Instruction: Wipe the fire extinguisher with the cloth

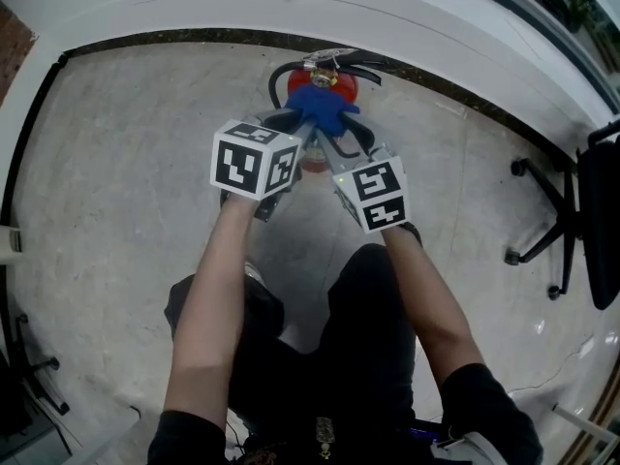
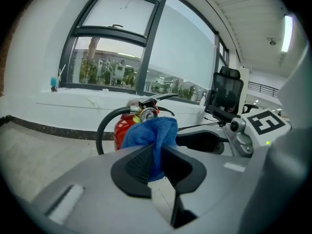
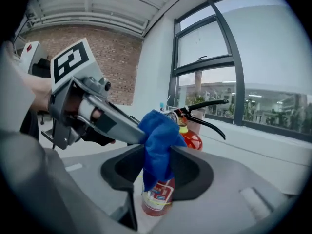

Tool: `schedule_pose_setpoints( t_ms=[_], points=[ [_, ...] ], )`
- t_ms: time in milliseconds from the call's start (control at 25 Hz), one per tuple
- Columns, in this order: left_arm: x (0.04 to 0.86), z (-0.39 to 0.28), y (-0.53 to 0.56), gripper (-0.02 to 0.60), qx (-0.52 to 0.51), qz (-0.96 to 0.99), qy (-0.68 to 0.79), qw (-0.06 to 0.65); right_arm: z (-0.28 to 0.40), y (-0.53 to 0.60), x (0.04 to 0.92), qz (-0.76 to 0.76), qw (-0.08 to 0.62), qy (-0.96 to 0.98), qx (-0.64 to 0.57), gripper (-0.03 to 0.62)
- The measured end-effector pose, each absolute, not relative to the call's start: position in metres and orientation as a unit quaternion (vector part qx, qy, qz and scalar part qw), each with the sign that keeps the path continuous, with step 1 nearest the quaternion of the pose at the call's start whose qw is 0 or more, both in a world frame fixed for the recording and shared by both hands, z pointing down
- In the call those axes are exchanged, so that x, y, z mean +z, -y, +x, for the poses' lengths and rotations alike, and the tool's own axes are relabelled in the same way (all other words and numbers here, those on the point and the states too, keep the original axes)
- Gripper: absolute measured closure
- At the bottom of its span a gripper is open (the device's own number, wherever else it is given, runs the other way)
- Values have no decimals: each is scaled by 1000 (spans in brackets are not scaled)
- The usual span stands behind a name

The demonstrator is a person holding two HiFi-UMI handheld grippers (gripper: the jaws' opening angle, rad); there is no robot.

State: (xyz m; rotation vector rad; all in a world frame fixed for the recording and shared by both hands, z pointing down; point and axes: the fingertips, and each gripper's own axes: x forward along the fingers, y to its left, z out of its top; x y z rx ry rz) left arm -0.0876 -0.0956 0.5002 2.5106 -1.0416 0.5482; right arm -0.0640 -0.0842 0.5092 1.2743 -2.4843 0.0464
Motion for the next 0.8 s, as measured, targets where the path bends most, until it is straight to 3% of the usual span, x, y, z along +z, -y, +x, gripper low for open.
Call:
schedule_pose_setpoints(
  t_ms=[160,440,800],
  points=[
    [501,-76,88,508,194,901,338,192,-55,91,517,453,182,873,7,442],
    [498,-64,81,427,210,911,308,176,-39,93,516,454,160,876,21,522],
    [492,-56,72,414,221,920,284,158,-2,120,496,486,138,862,33,531]
  ],
)
